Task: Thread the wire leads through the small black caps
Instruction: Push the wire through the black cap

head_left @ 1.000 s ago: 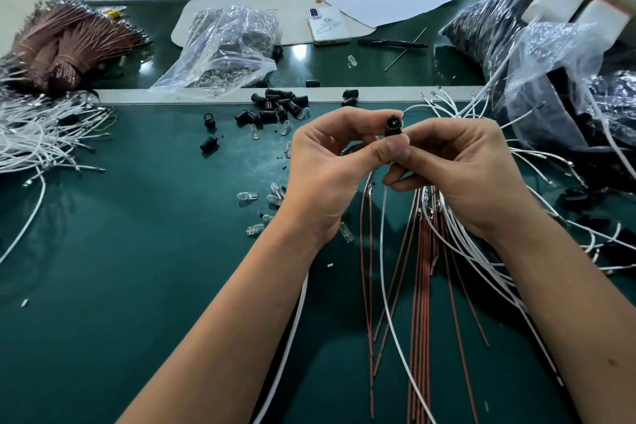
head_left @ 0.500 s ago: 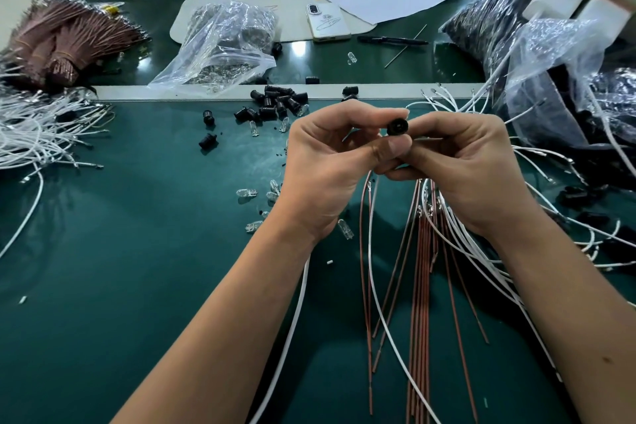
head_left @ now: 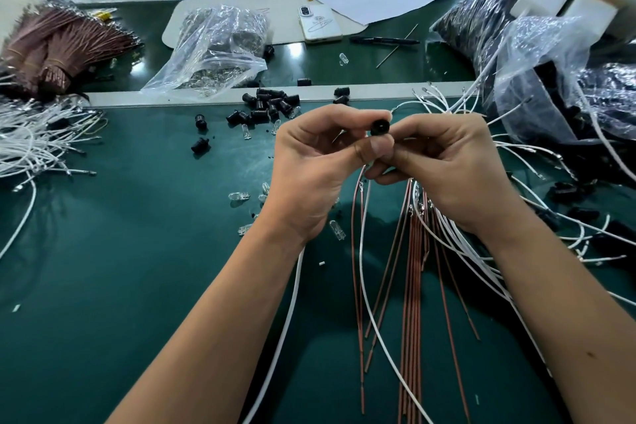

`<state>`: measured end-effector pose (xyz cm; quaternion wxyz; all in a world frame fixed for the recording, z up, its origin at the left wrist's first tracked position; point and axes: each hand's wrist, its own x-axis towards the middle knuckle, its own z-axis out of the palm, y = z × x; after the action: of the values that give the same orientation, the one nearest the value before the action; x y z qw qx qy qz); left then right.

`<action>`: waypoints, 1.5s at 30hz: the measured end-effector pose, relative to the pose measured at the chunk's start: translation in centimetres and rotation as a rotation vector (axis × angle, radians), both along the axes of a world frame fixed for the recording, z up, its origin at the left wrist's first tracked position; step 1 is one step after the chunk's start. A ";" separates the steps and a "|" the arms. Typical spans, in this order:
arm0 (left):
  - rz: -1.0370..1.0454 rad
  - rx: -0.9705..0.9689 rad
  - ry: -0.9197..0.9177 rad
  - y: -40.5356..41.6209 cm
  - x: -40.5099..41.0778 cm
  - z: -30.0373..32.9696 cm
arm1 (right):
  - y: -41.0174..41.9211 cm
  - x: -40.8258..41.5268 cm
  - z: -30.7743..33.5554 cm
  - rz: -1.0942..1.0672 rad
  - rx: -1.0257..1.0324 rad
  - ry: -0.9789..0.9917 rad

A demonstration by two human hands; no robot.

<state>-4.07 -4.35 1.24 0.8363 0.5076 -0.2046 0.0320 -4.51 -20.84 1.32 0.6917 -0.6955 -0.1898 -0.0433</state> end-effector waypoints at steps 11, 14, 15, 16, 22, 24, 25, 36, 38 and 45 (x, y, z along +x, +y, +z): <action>0.147 0.007 0.212 0.4 0.5 -0.1 | -2.3 1.1 -0.7 -0.706 -0.663 -0.200; 0.187 0.109 0.208 0.3 0.4 -0.2 | -2.8 1.1 -0.7 -0.724 -0.884 -0.008; 0.197 0.149 0.190 0.3 0.4 -0.2 | -2.7 1.1 -0.8 -0.711 -0.942 0.039; 0.210 0.190 0.175 0.2 0.3 -0.3 | -2.4 1.1 -0.9 -0.704 -0.991 0.061; 0.238 0.281 0.225 0.2 0.4 -0.5 | -2.0 1.1 -0.5 -0.742 -1.066 0.148; 0.212 0.253 0.265 0.2 0.4 -0.4 | -2.0 0.9 -0.5 -0.744 -1.089 0.138; 0.202 0.242 0.285 0.2 0.4 -0.4 | -1.9 0.8 -0.5 -0.740 -1.108 0.133; 0.083 0.199 0.433 0.6 0.7 -0.1 | -2.2 0.9 0.6 -0.660 -0.265 0.008; 0.007 0.251 0.410 0.4 0.5 -0.1 | -2.2 0.7 1.1 -0.545 0.012 0.017; -0.186 0.480 0.249 -0.9 -0.8 -0.4 | -2.4 0.4 2.0 -0.238 0.567 0.063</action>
<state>-4.83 -5.20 0.87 0.7103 0.6701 -0.1478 -0.1568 -4.13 -23.26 3.34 0.8537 -0.4932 -0.0659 -0.1537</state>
